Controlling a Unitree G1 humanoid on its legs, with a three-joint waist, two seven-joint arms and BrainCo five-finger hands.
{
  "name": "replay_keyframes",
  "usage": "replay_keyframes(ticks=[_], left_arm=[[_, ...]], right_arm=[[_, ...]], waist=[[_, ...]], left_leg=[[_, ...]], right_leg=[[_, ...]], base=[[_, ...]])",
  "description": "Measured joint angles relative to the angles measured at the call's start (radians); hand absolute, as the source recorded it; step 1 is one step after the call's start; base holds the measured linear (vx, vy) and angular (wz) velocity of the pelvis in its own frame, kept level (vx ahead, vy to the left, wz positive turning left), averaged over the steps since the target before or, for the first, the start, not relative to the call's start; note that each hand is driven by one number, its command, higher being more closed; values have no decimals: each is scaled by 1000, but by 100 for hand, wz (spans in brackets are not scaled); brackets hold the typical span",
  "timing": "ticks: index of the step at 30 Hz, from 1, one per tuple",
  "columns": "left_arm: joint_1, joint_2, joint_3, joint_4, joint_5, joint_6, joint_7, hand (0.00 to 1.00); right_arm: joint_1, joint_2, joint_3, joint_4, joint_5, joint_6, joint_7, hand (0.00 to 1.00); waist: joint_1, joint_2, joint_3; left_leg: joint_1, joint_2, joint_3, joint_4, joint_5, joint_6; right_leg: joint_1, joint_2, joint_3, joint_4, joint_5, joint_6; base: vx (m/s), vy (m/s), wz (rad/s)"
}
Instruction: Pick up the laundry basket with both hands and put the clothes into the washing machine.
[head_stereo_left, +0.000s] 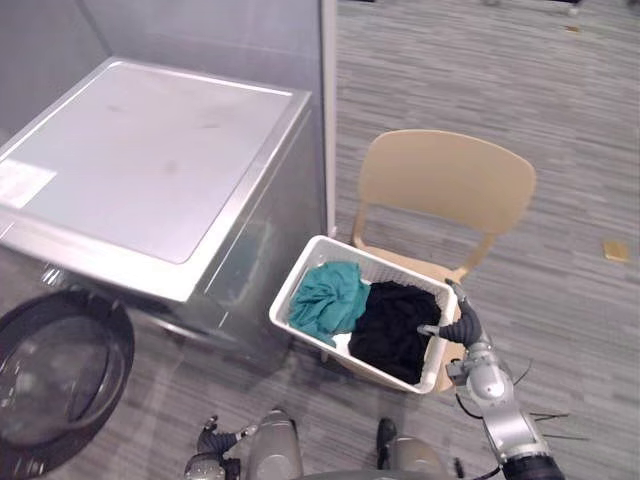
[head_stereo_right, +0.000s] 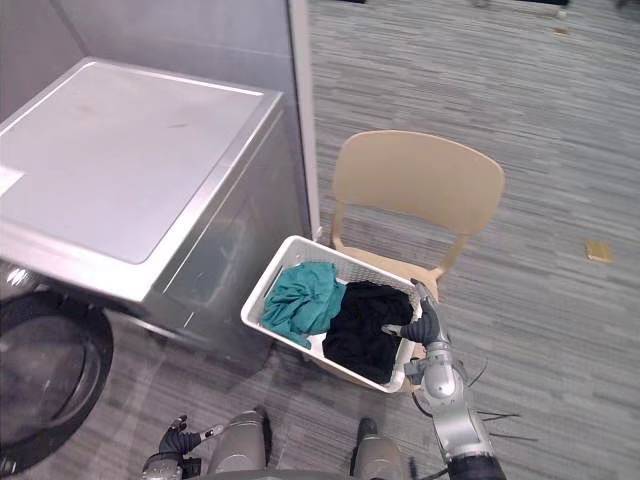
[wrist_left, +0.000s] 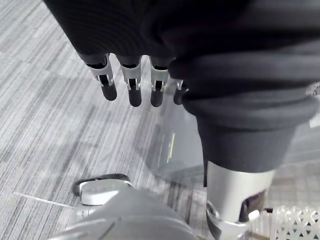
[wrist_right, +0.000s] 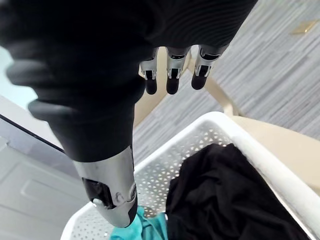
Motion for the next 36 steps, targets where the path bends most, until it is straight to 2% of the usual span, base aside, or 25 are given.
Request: replay_keyframes(ticks=[2, 5, 6, 8, 10, 12, 15, 17, 19, 22, 28, 29, 32, 36], left_arm=[[-13, -4, -3, 0, 0, -9, 0, 0], [-62, -2, -2, 0, -2, -19, 2, 0], [-81, -2, -2, -1, -3, -23, 4, 0], [-114, -1, -1, 0, -4, -27, 6, 0], [-137, 0, 3, 0, -7, -28, 13, 0], [-148, -1, 3, 1, -13, -30, 25, 0], [-161, -4, 3, 0, -23, -34, 34, 0], [-165, -7, 4, 1, -42, -39, 48, 0], [-185, -13, 11, 1, -52, -40, 50, 0], [-223, -49, 25, 0, -62, -42, 53, 0], [-269, -83, 50, -5, -82, -41, 74, 0], [-275, -86, 51, -12, -82, -42, 72, 0], [-292, -91, 48, -52, -83, -41, 77, 0], [-292, -103, 45, -97, -83, -49, 89, 0]], right_arm=[[-81, -26, 59, 52, 0, 2, 6, 0], [-256, -58, 149, 164, -3, 2, 16, 0], [-316, -66, 170, 197, -5, 3, 16, 0], [-399, -87, 194, 239, -10, 3, 16, 0], [-496, -109, 225, 305, -21, 5, 15, 0], [-564, -122, 252, 354, -22, 7, 15, 0], [-638, -133, 285, 402, -22, 25, 12, 0], [-687, -128, 308, 431, -23, 25, 6, 0], [-731, -128, 317, 442, -22, 25, -10, 0], [-800, -120, 319, 485, -22, 40, -37, 0], [-878, -94, 339, 540, -22, 60, -75, 0], [-889, -76, 340, 570, -22, 66, -80, 100], [-923, -51, 390, 617, -34, 89, -116, 100], [-951, -63, 393, 633, -12, 93, -97, 100]], waist=[[-1, 8, 10], [2, 43, 77], [6, 52, 97], [22, 61, 147], [33, 59, 189], [48, 51, 198], [79, 50, 206], [85, 47, 211], [107, 45, 215], [129, 46, 225], [144, 40, 239], [149, 40, 239], [140, 40, 239], [140, 40, 239]], left_leg=[[-23, -17, 37, 3, -4, 17], [-73, -38, 60, 21, -11, 39], [-107, -47, 57, 18, 0, 56], [-134, -55, 53, 11, 17, 68], [-176, -67, 17, 9, 35, 71], [-207, -70, 8, -2, 62, 73], [-245, -76, -23, -8, 76, 72], [-265, -85, -42, -26, 92, 70], [-298, -90, -55, -44, 109, 69], [-344, -101, -93, -96, 153, 62], [-388, -102, -123, -131, 192, 50], [-393, -104, -128, -139, 199, 48], [-396, -107, -149, -163, 209, 37], [-385, -104, -148, -164, 217, 31]], right_leg=[[-40, -16, 36, -6, 15, 23], [-91, -37, 59, -8, 37, 44], [-122, -46, 55, -11, 49, 48], [-138, -53, 46, -27, 68, 52], [-159, -59, 15, -32, 74, 53], [-183, -62, -6, -41, 87, 48], [-201, -63, -37, -46, 90, 46], [-215, -70, -65, -45, 90, 46], [-244, -73, -84, -44, 90, 45], [-292, -79, -128, -38, 89, 40], [-361, -90, -175, 30, 62, 12], [-376, -97, -195, 51, 51, 9], [-393, -109, -225, 101, 12, 4], [-398, -119, -241, 165, -28, -6]], base=[[-47, 142, -50], [-99, 103, -16], [-142, 103, 12], [-87, 59, 18], [-54, 25, 38], [12, -13, 33], [17, -20, 30], [6, -11, 38], [-15, -14, 24], [-22, -26, 34], [-6, -32, 20], [-2, -50, 15], [-3, -66, 28], [-5, -77, 18]])
